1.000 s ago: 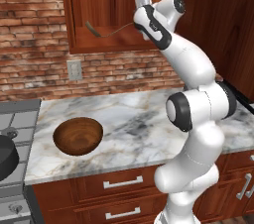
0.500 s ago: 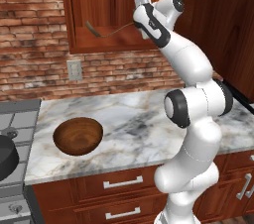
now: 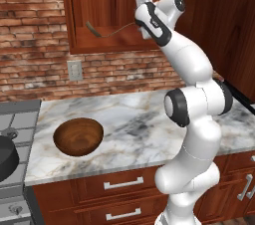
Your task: Open the cabinet and move the ladle to the pot. Then close the cabinet.
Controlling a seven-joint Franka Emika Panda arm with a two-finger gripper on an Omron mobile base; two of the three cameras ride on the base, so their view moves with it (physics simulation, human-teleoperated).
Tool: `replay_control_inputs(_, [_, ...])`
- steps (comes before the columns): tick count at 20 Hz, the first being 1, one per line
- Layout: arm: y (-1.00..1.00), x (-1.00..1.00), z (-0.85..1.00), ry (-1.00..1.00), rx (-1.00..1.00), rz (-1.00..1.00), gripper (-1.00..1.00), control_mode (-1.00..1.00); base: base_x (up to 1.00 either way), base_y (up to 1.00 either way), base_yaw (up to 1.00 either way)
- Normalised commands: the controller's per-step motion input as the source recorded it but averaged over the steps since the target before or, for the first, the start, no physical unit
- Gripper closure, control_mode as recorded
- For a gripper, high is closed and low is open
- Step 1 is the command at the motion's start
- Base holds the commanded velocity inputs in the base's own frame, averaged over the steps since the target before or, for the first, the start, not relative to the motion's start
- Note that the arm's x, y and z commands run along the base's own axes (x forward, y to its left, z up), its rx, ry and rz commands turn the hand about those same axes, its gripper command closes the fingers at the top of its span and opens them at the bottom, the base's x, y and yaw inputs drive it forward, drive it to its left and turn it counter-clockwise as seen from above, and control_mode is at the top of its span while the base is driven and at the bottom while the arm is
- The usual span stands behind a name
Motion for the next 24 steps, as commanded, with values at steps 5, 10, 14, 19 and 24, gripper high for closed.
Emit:
replay_control_inputs(5, [0.0,0.15,-0.26,0.0,0.02,0.0,-1.0,-1.0,0.0,0.0,0.0])
replay_control_inputs(10, [0.03,0.17,-0.19,-0.01,0.0,0.0,-1.0,-1.0,0.0,0.0,0.0])
replay_control_inputs(14, [0.09,0.23,-0.18,-0.01,0.0,0.0,-1.0,-1.0,0.0,0.0,0.0])
replay_control_inputs(19, [0.02,0.19,-0.18,-0.01,0.0,0.0,-1.0,-1.0,0.0,0.0,0.0])
replay_control_inputs(24, [0.0,0.22,-0.27,0.0,0.0,0.0,-1.0,-1.0,0.0,0.0,0.0])
